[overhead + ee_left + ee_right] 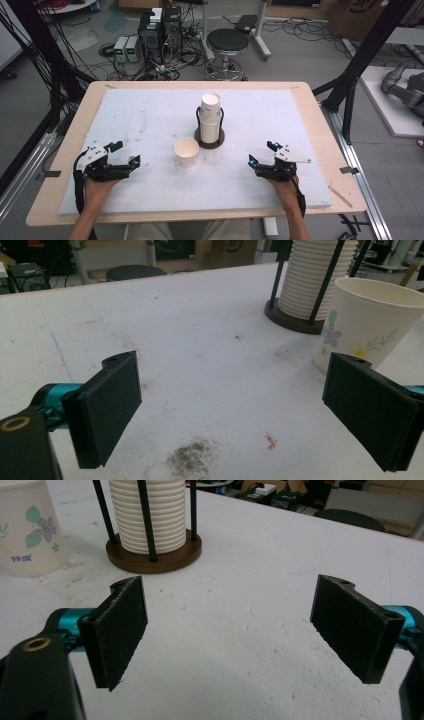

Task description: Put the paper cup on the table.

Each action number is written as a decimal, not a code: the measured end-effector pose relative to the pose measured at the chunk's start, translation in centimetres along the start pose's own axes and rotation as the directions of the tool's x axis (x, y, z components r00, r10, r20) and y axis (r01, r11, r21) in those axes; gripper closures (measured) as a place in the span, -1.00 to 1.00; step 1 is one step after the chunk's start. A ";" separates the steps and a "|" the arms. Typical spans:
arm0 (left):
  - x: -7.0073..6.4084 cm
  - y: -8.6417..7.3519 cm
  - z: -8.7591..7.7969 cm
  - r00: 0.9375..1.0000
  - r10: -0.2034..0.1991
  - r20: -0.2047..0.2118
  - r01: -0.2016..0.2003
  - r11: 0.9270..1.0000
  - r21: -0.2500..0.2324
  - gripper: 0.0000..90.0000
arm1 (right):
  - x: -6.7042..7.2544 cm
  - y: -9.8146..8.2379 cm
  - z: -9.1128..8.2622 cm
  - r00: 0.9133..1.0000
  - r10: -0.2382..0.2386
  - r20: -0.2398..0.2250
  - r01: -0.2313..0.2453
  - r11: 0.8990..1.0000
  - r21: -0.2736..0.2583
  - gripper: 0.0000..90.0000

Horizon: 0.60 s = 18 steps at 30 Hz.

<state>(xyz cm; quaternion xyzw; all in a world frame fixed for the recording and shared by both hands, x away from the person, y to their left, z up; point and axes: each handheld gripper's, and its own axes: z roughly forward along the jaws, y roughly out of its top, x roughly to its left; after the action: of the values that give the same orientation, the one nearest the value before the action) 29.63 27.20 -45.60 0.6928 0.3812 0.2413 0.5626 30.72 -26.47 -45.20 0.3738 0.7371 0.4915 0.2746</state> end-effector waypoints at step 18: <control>0.0 -0.1 -0.1 1.000 -0.005 -0.002 0.005 1.000 -0.011 -0.80 | -0.1 -0.1 -0.2 1.000 0.006 -0.004 -0.006 1.000 -0.017 -0.66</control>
<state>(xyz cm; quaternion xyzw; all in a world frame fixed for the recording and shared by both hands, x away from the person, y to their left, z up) 29.57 27.31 -45.63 0.6884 0.3820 0.2431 0.5667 30.64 -26.67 -45.22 0.3729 0.7323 0.4991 0.2748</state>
